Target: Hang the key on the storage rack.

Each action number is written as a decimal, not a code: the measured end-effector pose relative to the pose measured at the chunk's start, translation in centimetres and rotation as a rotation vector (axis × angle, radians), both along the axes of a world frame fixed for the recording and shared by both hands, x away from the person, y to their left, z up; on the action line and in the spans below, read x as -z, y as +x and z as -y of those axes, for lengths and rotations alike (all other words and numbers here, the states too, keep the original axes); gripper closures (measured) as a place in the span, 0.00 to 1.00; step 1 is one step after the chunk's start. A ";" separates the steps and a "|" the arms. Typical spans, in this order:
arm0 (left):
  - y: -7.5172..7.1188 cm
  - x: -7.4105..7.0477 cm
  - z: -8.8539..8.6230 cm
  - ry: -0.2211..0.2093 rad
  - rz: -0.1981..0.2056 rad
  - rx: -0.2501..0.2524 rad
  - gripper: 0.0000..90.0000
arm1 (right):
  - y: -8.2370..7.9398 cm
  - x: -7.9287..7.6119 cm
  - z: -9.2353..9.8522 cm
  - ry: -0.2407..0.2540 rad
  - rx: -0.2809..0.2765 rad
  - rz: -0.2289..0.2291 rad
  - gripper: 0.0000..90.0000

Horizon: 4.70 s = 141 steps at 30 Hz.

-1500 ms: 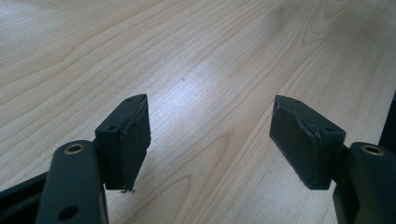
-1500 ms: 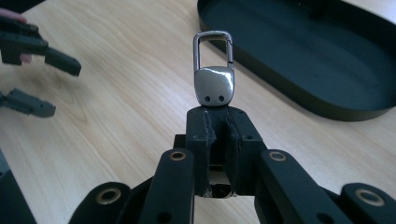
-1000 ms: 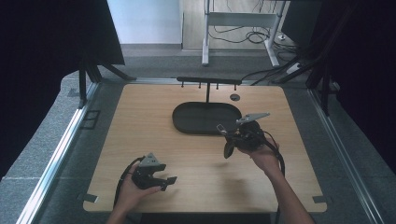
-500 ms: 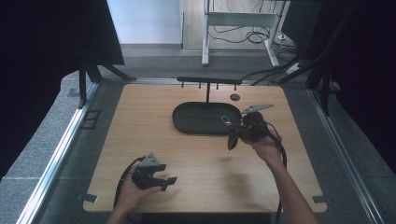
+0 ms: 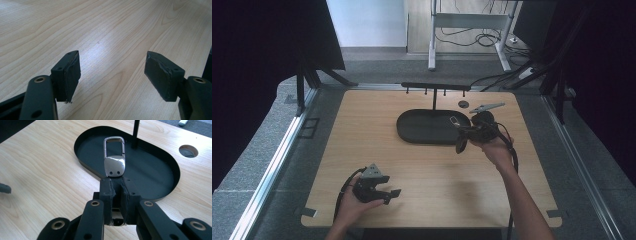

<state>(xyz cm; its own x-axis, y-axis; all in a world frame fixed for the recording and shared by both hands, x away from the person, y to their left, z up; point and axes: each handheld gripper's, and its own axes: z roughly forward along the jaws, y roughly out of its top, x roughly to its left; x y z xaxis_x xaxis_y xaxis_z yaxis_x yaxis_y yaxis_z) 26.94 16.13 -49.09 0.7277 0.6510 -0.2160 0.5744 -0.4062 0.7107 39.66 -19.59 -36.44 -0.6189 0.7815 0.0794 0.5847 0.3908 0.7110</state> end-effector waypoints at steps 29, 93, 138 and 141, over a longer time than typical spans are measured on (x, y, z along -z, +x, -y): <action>0.0 0.0 0.1 0.004 -0.001 0.004 0.33 | 2.3 -0.3 0.2 0.015 0.094 0.017 0.90; -0.2 -0.1 -0.1 0.000 -0.004 0.012 0.33 | 8.5 2.8 0.1 0.057 0.293 0.111 0.89; -0.1 0.1 0.1 0.017 -0.006 -0.001 0.33 | -6.5 6.8 4.6 0.130 0.035 0.184 0.58; -0.1 0.1 0.1 0.019 -0.003 -0.001 0.33 | -7.4 7.8 4.9 0.143 0.043 0.172 0.57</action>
